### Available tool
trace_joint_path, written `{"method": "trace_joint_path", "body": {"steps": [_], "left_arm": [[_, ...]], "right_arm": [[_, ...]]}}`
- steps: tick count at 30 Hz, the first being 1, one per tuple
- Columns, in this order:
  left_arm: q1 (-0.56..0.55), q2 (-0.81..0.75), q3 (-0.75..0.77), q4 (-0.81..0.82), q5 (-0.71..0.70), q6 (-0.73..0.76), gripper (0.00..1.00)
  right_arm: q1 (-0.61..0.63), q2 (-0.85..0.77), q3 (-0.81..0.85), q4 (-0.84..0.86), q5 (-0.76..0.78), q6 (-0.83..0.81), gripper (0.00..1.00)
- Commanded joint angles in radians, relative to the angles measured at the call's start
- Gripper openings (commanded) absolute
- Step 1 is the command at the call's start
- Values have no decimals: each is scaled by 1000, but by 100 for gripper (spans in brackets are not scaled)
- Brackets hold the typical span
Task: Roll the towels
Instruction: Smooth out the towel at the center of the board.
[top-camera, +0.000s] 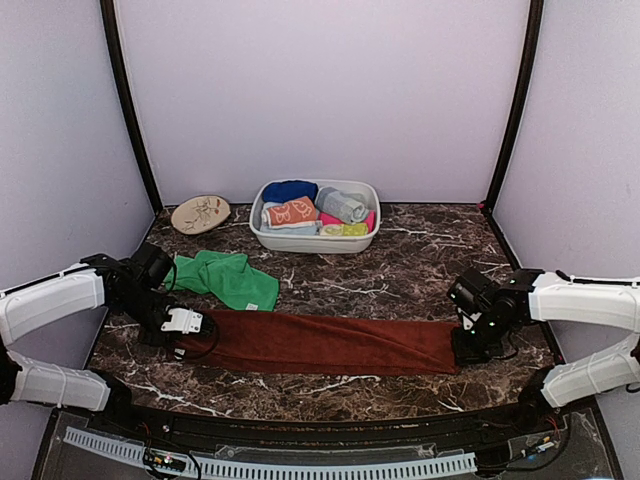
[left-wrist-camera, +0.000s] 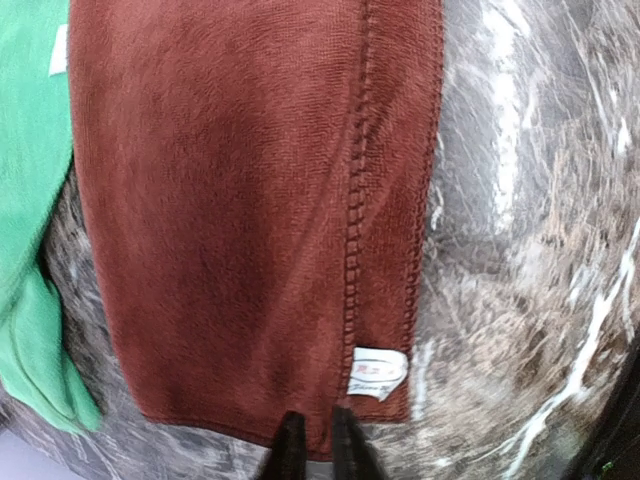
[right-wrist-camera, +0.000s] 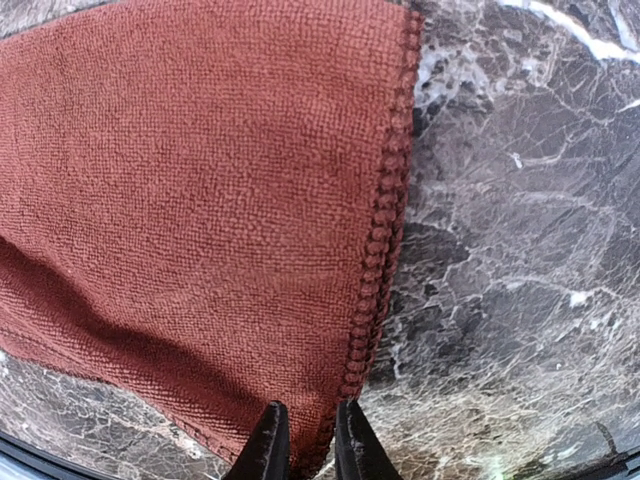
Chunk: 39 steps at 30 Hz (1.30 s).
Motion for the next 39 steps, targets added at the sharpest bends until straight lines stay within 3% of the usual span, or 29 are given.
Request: {"method": "trace_joint_path", "body": {"steps": [1,3,8,22,39], "left_arm": [[-4,-9,-28,-71,8,10,25],[-4,-9,-47,-45,-1,14,32],[-4,10,-56,-19,-28,34,33],[-3,74,-78,94,-94,42,0],[-4,-113,-52,-107,-70,69,0]], "right_arm": [[-6,-3,2,9,26,5,17],[-5,-9,4,9,25,5,18],[-6,-19,-4,12,16,8,20],[-6,-47,-5,3,5,14,17],[-5,-16,6,-6,30,-1,14]]}}
